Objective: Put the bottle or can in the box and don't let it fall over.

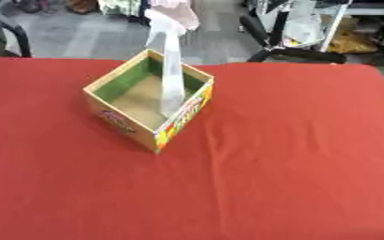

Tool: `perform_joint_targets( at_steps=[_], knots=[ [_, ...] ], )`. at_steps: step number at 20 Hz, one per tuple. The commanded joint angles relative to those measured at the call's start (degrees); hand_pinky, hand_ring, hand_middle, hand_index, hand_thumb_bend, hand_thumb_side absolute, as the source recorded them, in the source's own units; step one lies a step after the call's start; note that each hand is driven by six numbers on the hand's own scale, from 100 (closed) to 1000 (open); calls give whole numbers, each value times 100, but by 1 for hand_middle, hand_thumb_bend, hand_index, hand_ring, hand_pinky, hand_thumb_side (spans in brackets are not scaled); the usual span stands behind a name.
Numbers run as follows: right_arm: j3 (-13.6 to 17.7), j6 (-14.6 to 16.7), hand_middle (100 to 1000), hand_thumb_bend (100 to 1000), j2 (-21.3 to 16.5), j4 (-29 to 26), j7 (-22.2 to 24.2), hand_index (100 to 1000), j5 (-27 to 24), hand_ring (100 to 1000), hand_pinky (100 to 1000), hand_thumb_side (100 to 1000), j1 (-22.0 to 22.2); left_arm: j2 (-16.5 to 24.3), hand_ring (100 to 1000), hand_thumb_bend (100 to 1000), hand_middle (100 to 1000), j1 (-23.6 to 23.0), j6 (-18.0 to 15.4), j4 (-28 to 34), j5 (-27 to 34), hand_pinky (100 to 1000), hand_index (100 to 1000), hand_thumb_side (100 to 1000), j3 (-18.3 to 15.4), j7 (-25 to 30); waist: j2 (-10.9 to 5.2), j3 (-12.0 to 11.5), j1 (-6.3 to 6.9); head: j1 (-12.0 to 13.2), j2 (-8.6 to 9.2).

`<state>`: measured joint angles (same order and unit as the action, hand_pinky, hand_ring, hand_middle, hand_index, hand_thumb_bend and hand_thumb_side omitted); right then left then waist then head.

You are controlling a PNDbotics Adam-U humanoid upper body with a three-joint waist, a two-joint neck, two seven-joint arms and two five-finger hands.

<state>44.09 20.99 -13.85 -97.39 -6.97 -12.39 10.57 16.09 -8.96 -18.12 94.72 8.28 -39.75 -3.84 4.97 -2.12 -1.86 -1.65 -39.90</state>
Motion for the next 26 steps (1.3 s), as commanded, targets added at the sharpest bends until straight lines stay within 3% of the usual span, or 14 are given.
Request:
perform_joint_targets(
  at_steps=[1,9,26],
  knots=[
    [49,-28,1000,100,-126,-118,-2,897,-37,1000,842,524,-34,153,1000,203,1000,51,24,106,16,724,1000,1000,-43,8,-55,12,5,15,124],
    [39,-54,1000,100,-125,-165,1,897,-43,1000,841,524,-51,157,1000,204,1000,86,62,134,20,724,1000,1000,-25,41,-65,0,-9,30,39],
    [60,-90,1000,100,-113,-202,-19,896,-24,1000,841,525,-57,150,1000,203,1000,80,64,145,5,724,1000,1000,-16,86,-62,-3,-2,20,35]
  ],
)
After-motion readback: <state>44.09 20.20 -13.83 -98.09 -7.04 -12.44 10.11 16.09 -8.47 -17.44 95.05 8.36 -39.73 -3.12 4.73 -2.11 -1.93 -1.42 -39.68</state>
